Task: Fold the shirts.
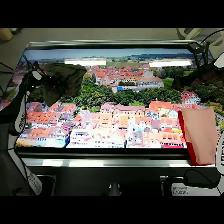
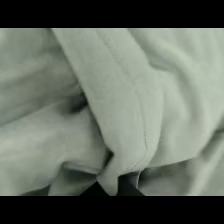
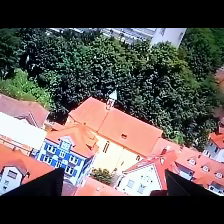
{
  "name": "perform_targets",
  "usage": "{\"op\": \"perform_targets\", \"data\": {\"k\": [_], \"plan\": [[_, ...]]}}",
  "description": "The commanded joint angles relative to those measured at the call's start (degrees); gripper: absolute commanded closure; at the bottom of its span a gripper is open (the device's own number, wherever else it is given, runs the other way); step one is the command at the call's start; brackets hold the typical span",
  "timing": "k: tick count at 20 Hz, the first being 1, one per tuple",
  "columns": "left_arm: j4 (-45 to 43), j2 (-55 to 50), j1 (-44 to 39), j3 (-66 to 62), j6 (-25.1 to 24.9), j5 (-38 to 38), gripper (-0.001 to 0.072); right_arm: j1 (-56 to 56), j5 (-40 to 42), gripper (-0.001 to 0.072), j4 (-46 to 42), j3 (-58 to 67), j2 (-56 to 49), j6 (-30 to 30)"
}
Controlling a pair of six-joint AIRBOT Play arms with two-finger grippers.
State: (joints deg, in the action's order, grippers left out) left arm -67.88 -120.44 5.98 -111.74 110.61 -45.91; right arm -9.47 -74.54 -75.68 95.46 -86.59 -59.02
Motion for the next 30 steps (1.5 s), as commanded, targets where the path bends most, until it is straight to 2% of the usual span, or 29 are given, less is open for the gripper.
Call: {"op": "perform_targets", "data": {"k": [1,5,7,10,12,16,19,23,26,28,30], "plan": [[12.0,5.9,-1.0,-1.9,-15.8,1.2,0.0682,0.0,1.6,0.0037,-0.6,0.0,0.0,0.2],[14.3,26.2,-6.9,-3.0,-32.3,-3.2,0.0682,0.0,0.7,0.0037,-1.6,0.1,3.2,0.8],[14.3,37.4,-10.8,-3.0,-34.4,-4.0,0.0682,0.0,-0.6,0.0037,-3.8,0.1,8.3,0.8],[13.9,49.1,-17.9,-3.0,-34.4,1.3,0.0682,0.0,1.0,0.0037,-6.6,0.1,18.4,2.0],[13.9,52.6,-21.7,-3.0,-34.3,3.5,0.0682,0.0,2.7,0.0037,-7.9,0.1,25.7,1.9],[13.9,52.0,-27.8,-0.3,-34.1,-1.7,0.0682,0.0,3.0,0.0037,-8.1,0.1,36.3,1.7],[13.9,49.2,-32.7,8.6,-34.1,-4.3,0.0682,0.0,-2.6,0.0037,-8.1,0.1,39.8,1.7],[12.0,45.8,-35.3,24.9,-34.1,-5.4,0.0682,0.0,-17.2,0.0037,-7.2,-0.5,38.0,0.8],[4.0,45.9,-33.6,33.0,-34.1,-14.4,0.0682,0.0,-21.1,0.0039,1.5,-8.9,34.5,0.3],[-1.2,45.8,-33.0,35.7,-33.1,-19.2,0.0682,0.0,-18.8,0.0039,10.6,-20.7,32.8,2.6],[-3.1,45.8,-33.0,38.9,-30.5,-20.3,0.0682,0.0,-14.1,0.0037,16.8,-35.0,31.1,5.2]]}}
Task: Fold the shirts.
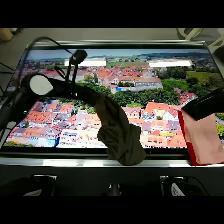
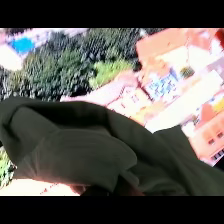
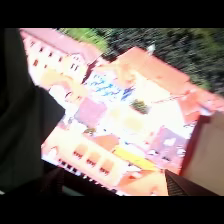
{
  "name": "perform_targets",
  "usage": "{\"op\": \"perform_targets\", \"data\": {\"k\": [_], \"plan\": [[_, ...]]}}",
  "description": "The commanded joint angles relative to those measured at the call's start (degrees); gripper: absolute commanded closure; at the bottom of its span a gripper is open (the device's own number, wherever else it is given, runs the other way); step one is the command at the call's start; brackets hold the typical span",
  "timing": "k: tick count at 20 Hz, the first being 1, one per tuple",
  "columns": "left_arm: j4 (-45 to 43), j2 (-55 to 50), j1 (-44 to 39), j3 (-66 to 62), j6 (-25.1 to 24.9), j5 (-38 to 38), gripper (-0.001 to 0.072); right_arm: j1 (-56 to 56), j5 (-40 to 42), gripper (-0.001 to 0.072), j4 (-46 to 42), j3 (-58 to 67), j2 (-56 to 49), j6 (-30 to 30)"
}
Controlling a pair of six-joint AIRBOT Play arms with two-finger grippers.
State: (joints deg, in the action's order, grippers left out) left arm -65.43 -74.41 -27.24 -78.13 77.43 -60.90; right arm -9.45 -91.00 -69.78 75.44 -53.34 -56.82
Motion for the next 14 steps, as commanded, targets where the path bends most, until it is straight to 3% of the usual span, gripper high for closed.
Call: {"op": "perform_targets", "data": {"k": [1,6,11,14], "plan": [[-5.4,-0.2,0.0,7.1,4.0,-5.3,0.0682,0.0,5.1,0.0037,12.3,-21.8,-2.9,3.7],[-5.3,-0.2,-2.5,15.0,6.2,-5.2,0.0682,0.0,14.5,0.0036,14.3,-43.8,-8.2,5.9],[-5.3,-0.2,-2.8,15.3,6.1,-2.9,0.0682,0.0,21.7,0.0039,23.3,-52.2,-11.1,7.6],[-5.3,-0.2,-2.8,15.3,6.1,-1.2,0.0682,0.3,24.0,0.0101,25.8,-53.2,-13.2,8.7]]}}
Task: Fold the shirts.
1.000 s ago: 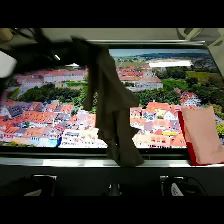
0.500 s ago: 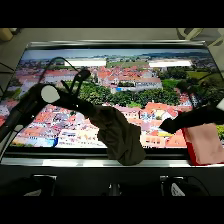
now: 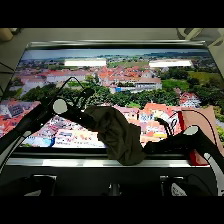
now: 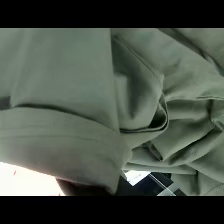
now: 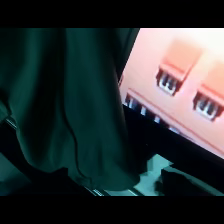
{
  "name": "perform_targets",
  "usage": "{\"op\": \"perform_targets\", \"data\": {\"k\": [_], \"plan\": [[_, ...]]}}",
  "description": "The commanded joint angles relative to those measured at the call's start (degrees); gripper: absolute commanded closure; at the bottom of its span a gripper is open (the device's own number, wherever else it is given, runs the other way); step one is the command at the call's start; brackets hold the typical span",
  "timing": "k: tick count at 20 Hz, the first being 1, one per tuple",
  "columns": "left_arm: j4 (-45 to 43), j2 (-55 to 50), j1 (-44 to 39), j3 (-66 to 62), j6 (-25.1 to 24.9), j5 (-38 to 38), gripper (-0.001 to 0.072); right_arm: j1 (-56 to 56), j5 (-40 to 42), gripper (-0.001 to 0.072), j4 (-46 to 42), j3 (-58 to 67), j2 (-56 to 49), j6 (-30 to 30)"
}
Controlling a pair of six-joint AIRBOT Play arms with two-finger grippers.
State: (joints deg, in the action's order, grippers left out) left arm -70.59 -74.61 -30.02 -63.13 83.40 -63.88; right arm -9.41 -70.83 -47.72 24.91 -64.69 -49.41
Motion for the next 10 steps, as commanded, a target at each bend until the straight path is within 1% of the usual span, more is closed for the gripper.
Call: {"op": "perform_targets", "data": {"k": [1,2,3,4,5,6,8,10], "plan": [[-0.1,0.0,-0.1,0.3,0.2,2.1,0.0682,1.5,4.3,0.0109,3.8,-2.7,-2.6,1.7],[-0.1,0.0,-0.1,0.3,0.2,2.4,0.0682,3.7,5.1,0.0130,3.9,-2.7,-3.1,1.7],[-0.1,0.1,-0.1,0.3,0.2,2.4,0.0682,6.5,6.6,0.0279,4.7,-2.6,-3.6,1.7],[-0.2,0.4,0.0,0.3,0.2,2.4,0.0682,8.6,8.1,0.0640,5.1,-2.3,-3.5,2.1],[-0.3,1.0,0.2,-0.2,0.2,2.2,0.0682,8.9,7.4,0.0698,4.9,-1.0,-3.4,2.8],[-1.0,2.2,0.6,-1.4,0.2,2.2,0.0683,8.9,6.2,0.0698,3.9,1.4,-2.7,4.0],[-4.4,6.0,1.8,-6.9,0.2,2.2,0.0683,8.9,2.5,0.0698,-2.1,11.4,0.5,4.2],[-8.3,10.9,3.7,-16.5,0.2,2.2,0.0682,8.9,0.5,0.0698,-9.3,27.4,6.0,4.2]]}}
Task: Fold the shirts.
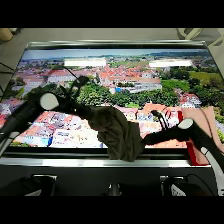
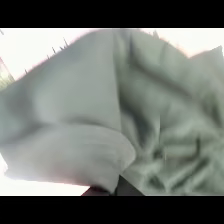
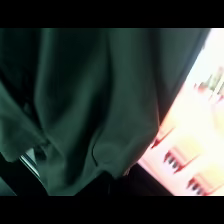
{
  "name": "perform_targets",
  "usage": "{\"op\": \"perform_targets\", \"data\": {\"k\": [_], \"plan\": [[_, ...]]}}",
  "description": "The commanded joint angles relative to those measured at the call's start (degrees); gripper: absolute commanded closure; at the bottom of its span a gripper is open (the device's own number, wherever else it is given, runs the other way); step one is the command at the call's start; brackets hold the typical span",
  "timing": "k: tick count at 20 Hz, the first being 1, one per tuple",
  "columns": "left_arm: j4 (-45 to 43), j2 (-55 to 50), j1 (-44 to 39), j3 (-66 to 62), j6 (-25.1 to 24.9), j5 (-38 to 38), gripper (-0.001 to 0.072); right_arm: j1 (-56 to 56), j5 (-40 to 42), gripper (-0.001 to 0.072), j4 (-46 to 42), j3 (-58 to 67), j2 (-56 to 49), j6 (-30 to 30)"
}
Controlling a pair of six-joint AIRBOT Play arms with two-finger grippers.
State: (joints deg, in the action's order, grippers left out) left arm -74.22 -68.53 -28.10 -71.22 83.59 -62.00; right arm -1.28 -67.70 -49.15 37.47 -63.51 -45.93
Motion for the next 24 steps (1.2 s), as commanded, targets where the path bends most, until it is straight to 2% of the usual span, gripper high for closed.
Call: {"op": "perform_targets", "data": {"k": [1,2,5,7,13,17,21,23,24], "plan": [[-6.3,7.5,3.0,-14.7,0.1,0.1,0.0683,0.7,-1.4,0.0698,-12.3,24.6,8.0,-0.2],[-8.3,10.1,4.1,-20.8,1.7,0.0,0.0683,0.7,0.6,0.0698,-17.3,34.0,10.9,-3.0],[-16.2,17.6,6.6,-35.6,11.8,0.4,0.0683,0.7,8.9,0.0699,-33.0,58.9,18.1,-11.5],[-16.1,21.9,6.5,-37.2,12.5,2.4,0.0682,0.7,9.2,0.0699,-34.4,67.4,21.1,-13.4],[-16.1,24.6,5.9,-36.7,12.3,0.1,0.0682,0.7,9.0,0.0698,-38.0,70.3,23.7,-13.4],[-19.9,24.1,5.9,-36.7,12.3,-7.1,0.0682,0.7,7.8,0.0698,-39.2,70.3,21.9,-13.3],[-21.6,22.5,5.9,-33.9,12.5,-10.1,0.0683,0.7,-4.6,0.0697,-40.2,70.1,15.2,-10.9],[-21.6,21.2,5.9,-25.8,12.5,-16.8,0.0682,0.7,-11.7,0.0697,-39.9,68.1,9.3,-10.8],[-21.6,20.7,5.9,-20.0,12.7,-17.8,0.0682,0.7,-13.7,0.0697,-39.6,66.1,6.1,-10.8]]}}
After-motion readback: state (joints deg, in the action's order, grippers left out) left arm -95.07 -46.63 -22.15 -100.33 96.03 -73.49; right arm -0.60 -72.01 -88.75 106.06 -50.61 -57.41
